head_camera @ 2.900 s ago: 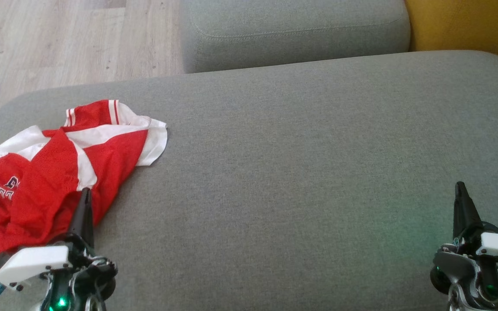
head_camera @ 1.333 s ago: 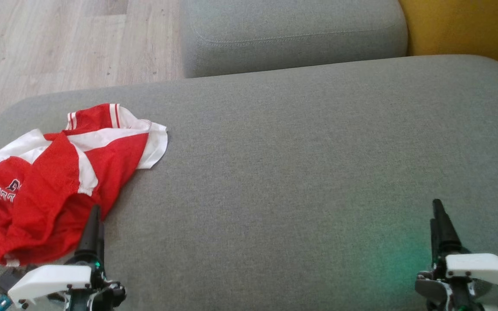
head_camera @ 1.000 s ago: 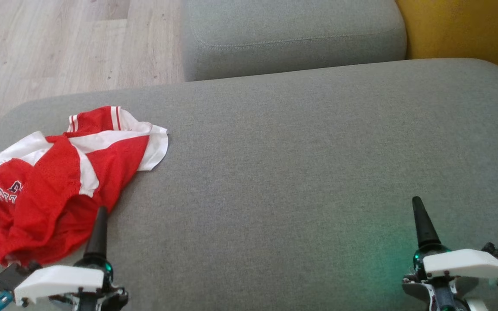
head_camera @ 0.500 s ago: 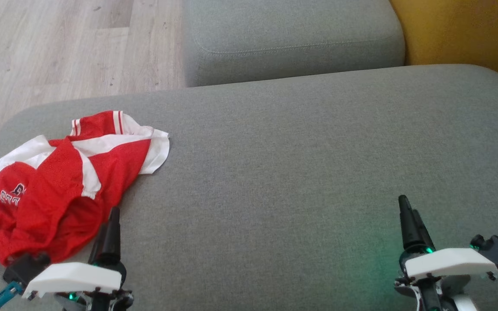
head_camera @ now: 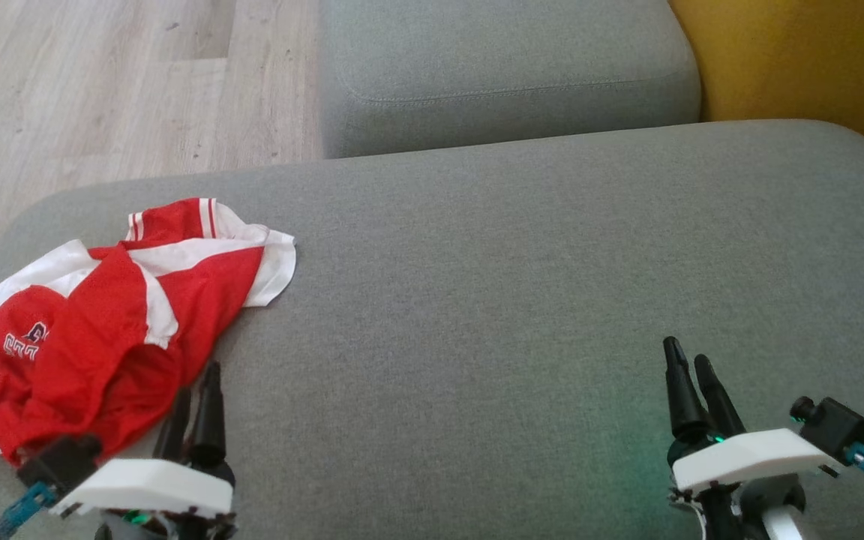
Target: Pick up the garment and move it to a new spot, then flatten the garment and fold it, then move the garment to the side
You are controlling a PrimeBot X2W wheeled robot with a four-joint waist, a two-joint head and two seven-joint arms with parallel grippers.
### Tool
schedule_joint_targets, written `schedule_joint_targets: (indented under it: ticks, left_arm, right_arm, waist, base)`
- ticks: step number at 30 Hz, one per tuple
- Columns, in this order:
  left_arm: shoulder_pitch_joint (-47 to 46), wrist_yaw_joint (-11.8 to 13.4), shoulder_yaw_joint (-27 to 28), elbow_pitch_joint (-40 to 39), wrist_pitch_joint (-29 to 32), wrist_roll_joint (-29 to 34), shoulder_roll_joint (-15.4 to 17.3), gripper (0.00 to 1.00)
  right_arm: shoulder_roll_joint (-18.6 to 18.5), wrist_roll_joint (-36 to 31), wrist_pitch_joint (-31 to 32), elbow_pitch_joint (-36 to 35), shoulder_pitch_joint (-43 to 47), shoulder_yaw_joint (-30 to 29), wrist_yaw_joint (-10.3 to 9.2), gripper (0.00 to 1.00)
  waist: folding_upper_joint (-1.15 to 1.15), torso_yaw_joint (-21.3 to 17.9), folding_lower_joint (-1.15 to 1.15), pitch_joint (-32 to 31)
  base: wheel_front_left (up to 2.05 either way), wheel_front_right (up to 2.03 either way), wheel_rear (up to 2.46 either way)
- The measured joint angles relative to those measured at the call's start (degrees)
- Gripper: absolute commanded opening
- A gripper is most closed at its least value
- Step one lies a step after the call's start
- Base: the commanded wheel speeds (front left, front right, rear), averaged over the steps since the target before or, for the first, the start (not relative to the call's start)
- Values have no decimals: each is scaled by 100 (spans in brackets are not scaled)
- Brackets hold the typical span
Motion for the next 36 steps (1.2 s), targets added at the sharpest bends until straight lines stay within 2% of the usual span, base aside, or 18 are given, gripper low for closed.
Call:
schedule_joint_targets:
  ticks: [2, 11, 16, 36]
  left_arm:
    - [8, 3, -79, 9, -10, 210, 45, 100]
    - [76, 392, -408, -174, -200, 1069, 218, 100]
    - [89, 513, -553, -259, -283, 1362, 272, 100]
    - [300, 654, -691, -446, -595, 2540, 353, 100]
  right_arm:
    - [0, -141, -46, -25, 6, 34, 0, 100]
    - [0, -894, -196, -57, 14, 232, 0, 100]
    - [0, -1254, -281, -59, 15, 354, 0, 100]
    - [0, -2702, -586, -63, 34, 301, 1, 100]
  waist:
    - [0, 2, 0, -8]
    - [0, 27, 0, -57]
    - [0, 32, 0, -93]
    - [0, 7, 0, -210]
  base:
    - [0, 0, 0]
    - [0, 0, 0]
    - [0, 0, 0]
    - [0, 0, 0]
